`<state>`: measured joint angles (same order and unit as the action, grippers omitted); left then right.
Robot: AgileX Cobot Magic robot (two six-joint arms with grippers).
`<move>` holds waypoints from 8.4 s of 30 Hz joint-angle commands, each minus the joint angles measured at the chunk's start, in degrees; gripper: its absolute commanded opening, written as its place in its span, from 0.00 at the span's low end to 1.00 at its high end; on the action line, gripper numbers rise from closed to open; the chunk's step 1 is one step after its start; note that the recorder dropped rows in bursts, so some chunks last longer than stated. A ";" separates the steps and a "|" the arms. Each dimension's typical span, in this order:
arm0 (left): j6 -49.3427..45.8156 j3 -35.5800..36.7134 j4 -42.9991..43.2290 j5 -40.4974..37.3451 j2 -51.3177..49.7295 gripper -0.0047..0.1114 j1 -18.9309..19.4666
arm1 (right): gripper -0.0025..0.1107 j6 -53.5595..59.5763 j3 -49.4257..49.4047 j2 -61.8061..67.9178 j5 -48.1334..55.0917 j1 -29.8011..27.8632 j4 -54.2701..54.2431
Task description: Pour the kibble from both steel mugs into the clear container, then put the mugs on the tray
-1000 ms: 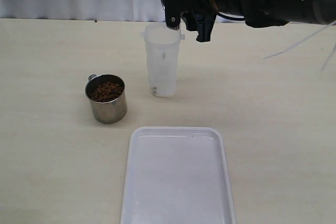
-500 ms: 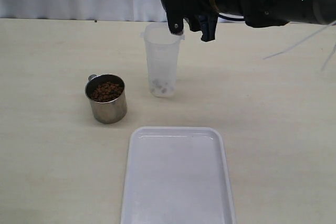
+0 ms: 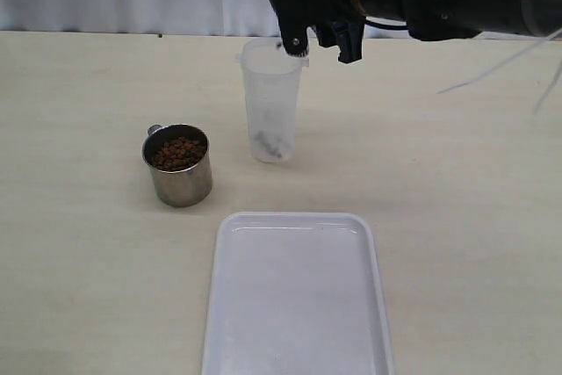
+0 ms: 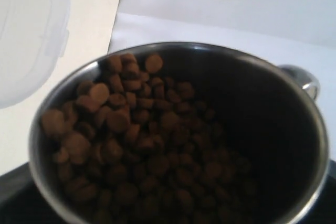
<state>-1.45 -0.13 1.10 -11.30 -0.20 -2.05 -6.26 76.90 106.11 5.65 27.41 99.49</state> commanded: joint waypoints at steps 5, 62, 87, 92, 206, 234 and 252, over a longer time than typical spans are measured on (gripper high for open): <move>0.03 0.13 -0.38 0.79 0.20 0.04 -0.29 | 0.06 7.85 0.99 1.00 0.46 1.44 0.46; 0.03 0.13 -0.38 0.80 0.20 0.04 -0.29 | 0.06 33.71 0.99 1.00 3.74 5.25 0.46; 0.03 0.13 -0.38 0.54 0.20 0.04 -0.29 | 0.06 46.49 -0.66 1.00 15.64 10.60 0.46; 0.03 0.13 -0.38 0.54 0.20 0.04 -0.29 | 0.06 48.21 -1.58 1.00 17.82 11.75 0.46; 0.03 0.13 -0.38 0.36 0.20 0.04 -0.29 | 0.06 -57.42 -76.90 -98.16 -22.57 -31.98 -33.90; 0.03 0.13 -0.38 0.51 0.20 0.04 -0.29 | 0.06 3.38 -76.90 -106.11 4.83 -31.93 -101.15; 0.03 0.13 -0.38 0.80 0.20 0.04 -0.29 | 0.06 12.25 -76.90 -106.11 9.59 -28.63 -103.53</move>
<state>-1.55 -0.13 1.10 -11.30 -0.20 -2.05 6.12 0.30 0.18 15.16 -1.47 -3.47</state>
